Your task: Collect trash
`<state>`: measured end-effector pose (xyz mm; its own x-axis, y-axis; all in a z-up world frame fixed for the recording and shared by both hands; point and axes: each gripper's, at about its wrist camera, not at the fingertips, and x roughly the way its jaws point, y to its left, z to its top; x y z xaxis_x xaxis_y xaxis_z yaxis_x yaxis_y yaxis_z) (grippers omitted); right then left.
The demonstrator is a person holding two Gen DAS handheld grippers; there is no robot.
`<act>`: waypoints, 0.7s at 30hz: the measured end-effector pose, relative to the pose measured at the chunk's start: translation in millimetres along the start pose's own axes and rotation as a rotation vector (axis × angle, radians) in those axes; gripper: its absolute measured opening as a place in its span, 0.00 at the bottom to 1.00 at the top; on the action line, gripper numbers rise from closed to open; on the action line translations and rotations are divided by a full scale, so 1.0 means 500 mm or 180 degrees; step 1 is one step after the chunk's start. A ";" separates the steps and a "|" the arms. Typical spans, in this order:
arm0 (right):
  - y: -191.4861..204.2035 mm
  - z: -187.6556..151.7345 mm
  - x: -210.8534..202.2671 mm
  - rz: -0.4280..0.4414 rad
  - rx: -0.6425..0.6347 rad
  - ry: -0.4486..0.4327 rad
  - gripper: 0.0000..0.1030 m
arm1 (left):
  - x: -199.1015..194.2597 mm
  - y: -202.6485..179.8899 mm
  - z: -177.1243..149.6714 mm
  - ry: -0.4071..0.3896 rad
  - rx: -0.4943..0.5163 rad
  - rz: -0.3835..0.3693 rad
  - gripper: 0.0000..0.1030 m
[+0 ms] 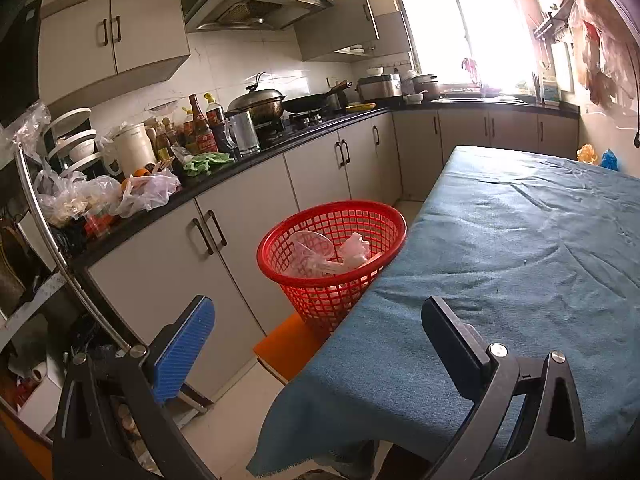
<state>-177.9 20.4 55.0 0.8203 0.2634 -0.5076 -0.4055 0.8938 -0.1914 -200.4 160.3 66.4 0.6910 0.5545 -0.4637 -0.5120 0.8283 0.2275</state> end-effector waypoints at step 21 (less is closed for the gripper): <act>0.004 0.006 -0.018 -0.0088 -0.0075 -0.0018 0.95 | -0.003 -0.003 0.002 -0.0006 -0.0009 0.0014 1.00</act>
<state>-184.7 21.0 61.8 0.8337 0.2407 -0.4970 -0.3918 0.8921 -0.2251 -200.0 158.3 67.6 0.6897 0.5584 -0.4610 -0.5166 0.8256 0.2271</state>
